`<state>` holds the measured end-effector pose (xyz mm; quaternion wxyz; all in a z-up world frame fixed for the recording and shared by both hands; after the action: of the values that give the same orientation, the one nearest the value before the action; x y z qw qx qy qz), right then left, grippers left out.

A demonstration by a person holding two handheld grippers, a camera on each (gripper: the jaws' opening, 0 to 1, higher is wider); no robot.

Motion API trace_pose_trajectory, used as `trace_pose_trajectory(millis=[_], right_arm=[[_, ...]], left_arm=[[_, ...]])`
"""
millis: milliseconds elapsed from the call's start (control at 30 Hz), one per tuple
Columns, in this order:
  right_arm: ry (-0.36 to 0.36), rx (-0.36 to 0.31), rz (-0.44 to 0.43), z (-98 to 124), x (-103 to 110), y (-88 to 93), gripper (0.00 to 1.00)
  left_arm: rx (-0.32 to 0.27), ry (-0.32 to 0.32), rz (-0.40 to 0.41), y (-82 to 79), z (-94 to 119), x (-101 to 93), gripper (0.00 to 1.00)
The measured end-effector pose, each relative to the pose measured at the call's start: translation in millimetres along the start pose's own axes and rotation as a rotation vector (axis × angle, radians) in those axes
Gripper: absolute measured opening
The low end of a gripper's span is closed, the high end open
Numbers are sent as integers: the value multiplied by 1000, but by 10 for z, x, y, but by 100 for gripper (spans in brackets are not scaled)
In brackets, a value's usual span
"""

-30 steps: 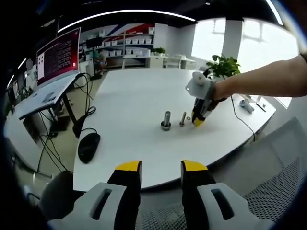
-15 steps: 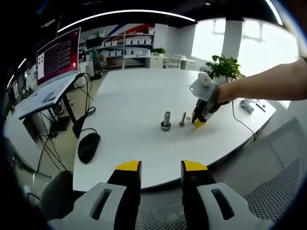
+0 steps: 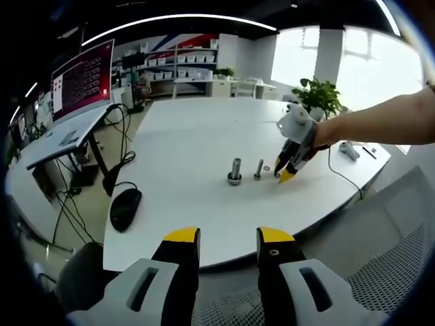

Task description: Place the washer onto the threaded stud by aligning its center hole with the stud, sliding it down to the base, and recovering from edge contact or off-axis alignment until the washer reaches the visible bottom stop.

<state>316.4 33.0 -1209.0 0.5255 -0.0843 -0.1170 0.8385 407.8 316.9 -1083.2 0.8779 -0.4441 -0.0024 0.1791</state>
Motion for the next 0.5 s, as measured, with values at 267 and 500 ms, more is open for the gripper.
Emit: trace_pose_trajectory(millis=[267,500], right_arm=[[2,15,29,-23,-75,33,17],[6,42,59,-37,-137,20,15]], left_arm=[[0,0,0,-17,10,-29,31],[1,1,0,0,-3,2,31]])
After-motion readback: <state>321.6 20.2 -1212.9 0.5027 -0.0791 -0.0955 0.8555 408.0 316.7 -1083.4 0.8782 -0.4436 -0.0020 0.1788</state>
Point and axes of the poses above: the point that each gripper's makers call its tool centre point, and the gripper's own axes: z roughly backward along the fingers, x roughly to its left, y roughly out of its underside, the point moved 3 cm from there along z, roughly backward along the fingers, and after that the axes turned 4 degrees about z, right-handed, at the moved point
